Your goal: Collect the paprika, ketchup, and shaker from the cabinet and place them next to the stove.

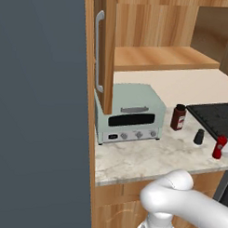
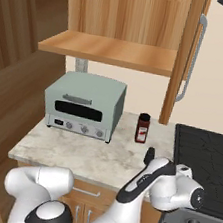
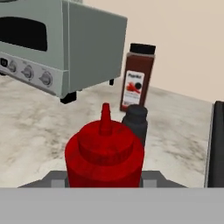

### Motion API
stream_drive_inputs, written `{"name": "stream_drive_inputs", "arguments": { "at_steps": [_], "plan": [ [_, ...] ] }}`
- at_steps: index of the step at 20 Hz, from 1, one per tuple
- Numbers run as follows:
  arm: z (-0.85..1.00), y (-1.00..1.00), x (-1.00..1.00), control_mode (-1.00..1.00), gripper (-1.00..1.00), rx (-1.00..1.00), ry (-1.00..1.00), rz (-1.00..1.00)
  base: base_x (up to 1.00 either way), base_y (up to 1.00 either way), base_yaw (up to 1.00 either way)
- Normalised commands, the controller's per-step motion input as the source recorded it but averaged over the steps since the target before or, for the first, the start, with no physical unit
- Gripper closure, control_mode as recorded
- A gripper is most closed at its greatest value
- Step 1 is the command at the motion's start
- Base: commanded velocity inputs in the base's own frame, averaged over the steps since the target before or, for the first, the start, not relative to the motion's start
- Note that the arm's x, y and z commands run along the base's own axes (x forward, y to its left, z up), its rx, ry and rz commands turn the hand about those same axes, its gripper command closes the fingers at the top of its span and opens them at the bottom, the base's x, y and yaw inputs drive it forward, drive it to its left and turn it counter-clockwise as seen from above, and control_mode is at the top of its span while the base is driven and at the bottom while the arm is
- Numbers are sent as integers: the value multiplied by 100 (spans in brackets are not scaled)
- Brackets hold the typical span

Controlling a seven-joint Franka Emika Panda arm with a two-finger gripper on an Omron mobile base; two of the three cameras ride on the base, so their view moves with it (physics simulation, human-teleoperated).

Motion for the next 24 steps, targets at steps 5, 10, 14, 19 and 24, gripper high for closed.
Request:
{"name": "stream_drive_inputs", "arguments": {
  "at_steps": [5,10,14,19,24],
  "plan": [
    [-11,0,6,-100,100,6,-6,0,0,0,0],
    [-18,0,4,-100,100,3,-7,0,0,0,0],
    [-30,13,0,-100,100,-1,-1,-1,0,0,0],
    [-15,7,0,-100,-100,-3,3,0,0,0,0],
    [0,1,-2,-100,-100,0,0,0,0,0,0]
  ]
}}
